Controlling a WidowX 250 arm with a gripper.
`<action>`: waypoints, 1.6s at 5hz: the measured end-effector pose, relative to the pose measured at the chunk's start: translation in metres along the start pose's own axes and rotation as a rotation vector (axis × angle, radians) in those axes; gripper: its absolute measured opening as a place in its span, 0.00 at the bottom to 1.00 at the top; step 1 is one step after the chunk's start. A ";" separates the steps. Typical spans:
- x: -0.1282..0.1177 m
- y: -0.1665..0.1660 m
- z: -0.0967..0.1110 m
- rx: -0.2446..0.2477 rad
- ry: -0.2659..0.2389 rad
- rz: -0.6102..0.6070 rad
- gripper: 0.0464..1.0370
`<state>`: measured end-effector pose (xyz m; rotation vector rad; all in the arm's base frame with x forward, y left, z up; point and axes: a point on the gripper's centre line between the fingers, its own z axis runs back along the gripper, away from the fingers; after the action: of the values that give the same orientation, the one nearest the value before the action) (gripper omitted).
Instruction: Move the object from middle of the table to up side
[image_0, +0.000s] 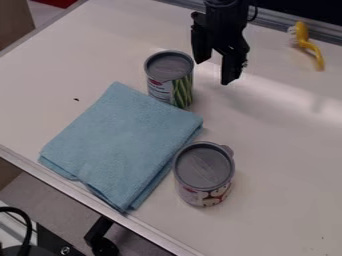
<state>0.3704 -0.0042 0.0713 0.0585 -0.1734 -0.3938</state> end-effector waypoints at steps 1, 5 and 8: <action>0.000 -0.004 0.025 0.002 -0.060 0.000 0.96; -0.048 -0.077 0.061 -0.069 -0.182 -0.158 0.96; -0.120 -0.101 0.056 -0.094 -0.100 -0.151 0.96</action>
<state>0.2138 -0.0522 0.0986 -0.0409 -0.2495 -0.5556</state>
